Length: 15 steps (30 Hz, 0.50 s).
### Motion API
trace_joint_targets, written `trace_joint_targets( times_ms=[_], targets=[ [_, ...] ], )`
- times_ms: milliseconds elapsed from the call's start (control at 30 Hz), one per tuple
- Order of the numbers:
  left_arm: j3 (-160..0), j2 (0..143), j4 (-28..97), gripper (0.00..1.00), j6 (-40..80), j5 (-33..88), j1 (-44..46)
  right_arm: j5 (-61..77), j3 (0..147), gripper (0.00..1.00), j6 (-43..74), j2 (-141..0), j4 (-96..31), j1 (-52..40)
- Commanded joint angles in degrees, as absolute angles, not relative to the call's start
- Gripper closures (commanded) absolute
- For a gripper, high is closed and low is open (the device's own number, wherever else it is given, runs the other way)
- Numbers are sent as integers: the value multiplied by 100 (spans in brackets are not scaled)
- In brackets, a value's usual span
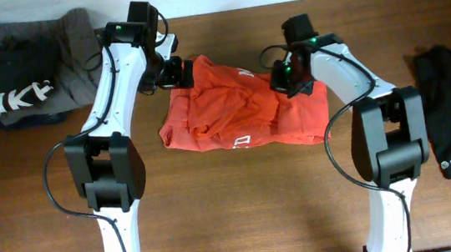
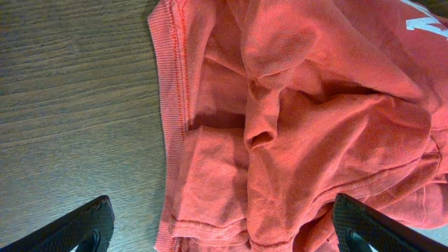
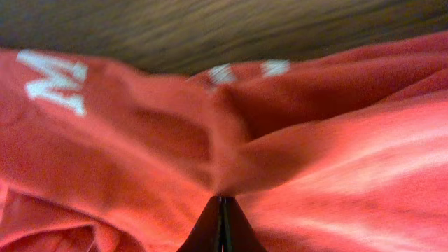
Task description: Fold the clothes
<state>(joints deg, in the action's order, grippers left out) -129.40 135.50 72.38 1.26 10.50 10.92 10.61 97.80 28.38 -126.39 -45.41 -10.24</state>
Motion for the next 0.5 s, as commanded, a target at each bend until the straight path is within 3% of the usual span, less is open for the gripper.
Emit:
trace_joint_targets(
  times_ms=[0,300,467],
  targets=[
    [-13021,13413,7244,1,38,1114,1079,965,10042,96,2510,-12602,-4790,-1007],
    [-13021,13413,7238,1,38,1114,1079,617,11281,93,1844,-11865,-7299,-410],
    [-13021,13413,7137,1,38,1116,1079,886,10541,92,1632,-12014,-7094,-412]
  ],
)
